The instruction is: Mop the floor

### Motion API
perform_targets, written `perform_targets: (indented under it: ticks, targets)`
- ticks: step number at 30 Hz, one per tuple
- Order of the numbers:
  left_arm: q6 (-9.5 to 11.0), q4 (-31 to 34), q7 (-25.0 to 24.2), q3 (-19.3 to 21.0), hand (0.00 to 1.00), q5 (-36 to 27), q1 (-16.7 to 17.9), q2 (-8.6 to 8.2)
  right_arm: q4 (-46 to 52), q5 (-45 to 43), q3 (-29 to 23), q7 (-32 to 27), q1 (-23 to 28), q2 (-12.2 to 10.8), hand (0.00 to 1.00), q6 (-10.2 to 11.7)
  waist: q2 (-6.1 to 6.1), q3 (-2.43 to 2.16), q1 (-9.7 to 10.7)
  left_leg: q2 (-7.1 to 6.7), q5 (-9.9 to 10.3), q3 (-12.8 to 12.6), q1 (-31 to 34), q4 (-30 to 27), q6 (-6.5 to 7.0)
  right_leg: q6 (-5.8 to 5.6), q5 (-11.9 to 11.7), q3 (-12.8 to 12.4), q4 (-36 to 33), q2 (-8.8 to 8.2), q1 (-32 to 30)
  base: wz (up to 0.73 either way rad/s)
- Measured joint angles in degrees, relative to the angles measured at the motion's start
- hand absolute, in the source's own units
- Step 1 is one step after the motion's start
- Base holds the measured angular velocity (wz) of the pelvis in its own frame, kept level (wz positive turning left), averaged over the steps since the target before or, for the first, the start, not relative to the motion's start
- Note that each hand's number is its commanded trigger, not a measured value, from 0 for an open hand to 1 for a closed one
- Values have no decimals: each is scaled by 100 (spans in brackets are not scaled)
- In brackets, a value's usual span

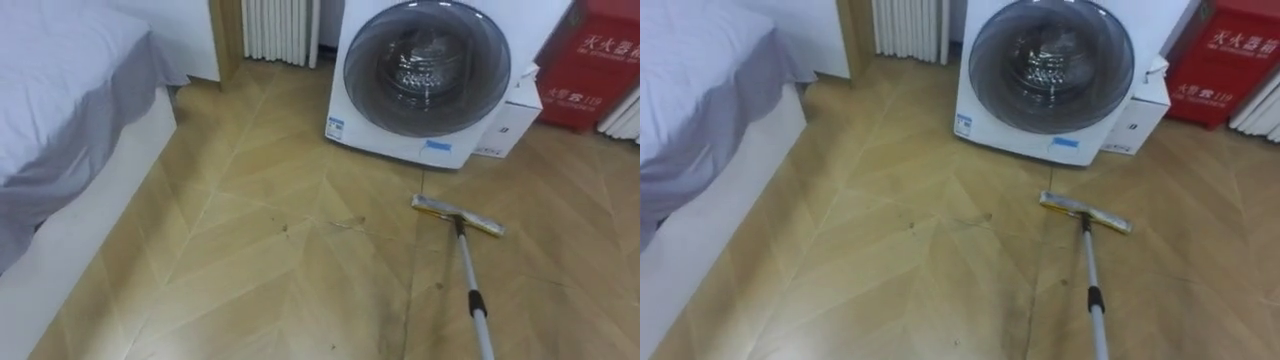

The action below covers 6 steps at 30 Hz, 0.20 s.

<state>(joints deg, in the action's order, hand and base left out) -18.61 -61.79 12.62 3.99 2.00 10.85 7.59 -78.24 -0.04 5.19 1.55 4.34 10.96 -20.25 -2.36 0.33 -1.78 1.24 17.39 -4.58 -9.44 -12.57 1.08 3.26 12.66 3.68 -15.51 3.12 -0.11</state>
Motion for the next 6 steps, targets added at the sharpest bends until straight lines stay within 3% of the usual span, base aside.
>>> perform_targets:
  ticks: [6]
  targets:
    - [-153,-7,-162,80,0,274,48,-44,155,-164,-212,-4,41,1,100,-56,180,8,9,-10,0,0,-71,46,0,-15,-10,-74,-17,2,43,-3]
